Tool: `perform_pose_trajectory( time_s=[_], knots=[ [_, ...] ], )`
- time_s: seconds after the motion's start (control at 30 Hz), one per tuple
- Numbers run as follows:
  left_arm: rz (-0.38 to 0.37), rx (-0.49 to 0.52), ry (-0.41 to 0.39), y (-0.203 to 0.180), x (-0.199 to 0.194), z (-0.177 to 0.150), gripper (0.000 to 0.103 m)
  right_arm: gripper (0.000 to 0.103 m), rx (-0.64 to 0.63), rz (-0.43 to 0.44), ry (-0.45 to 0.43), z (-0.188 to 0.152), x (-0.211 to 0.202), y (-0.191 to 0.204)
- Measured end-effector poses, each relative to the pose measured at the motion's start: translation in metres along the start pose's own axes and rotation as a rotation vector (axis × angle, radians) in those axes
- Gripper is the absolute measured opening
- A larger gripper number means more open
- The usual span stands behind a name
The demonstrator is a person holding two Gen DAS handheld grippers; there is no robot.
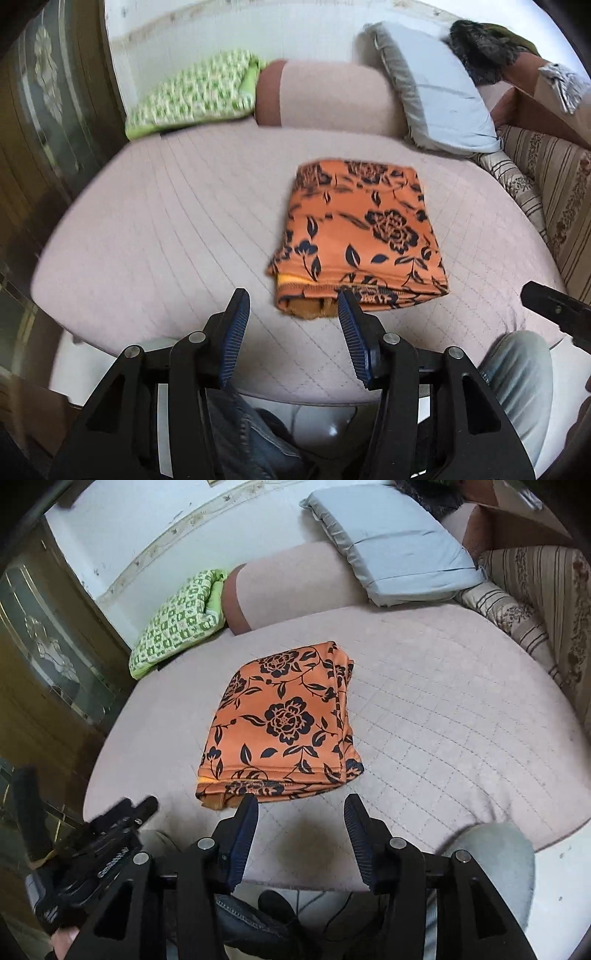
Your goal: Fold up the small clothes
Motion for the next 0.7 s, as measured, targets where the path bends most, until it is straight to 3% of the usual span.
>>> perform_pose_trajectory(
  time_s=[0.17, 0.5, 0.7],
  knots=[
    [0.028, -0.012, -0.008, -0.001, -0.023, 0.003, 0.050, 0.046, -0.034, -0.017, -0.007, 0.003, -0.021, 0.008],
    [0.055, 0.037, -0.028, -0.013, -0.056, 0.006, 0.050, 0.047, -0.075, -0.003, -0.115, 0.007, -0.067, 0.024],
    [0.041, 0.031, -0.029, -0.013, -0.067, 0.006, 0.050, 0.047, -0.054, -0.019, -0.110, 0.005, -0.074, 0.021]
  ],
)
Point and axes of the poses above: each gripper's, at about its wrist camera, not at the fingertips, and x roughly the way its jaws point, y to its left, z to its top, the point moved 8 cm from there along x, roughly the way its jaws point, and after that the axes turned 6 degrees about -z, right-handed, at the moved point
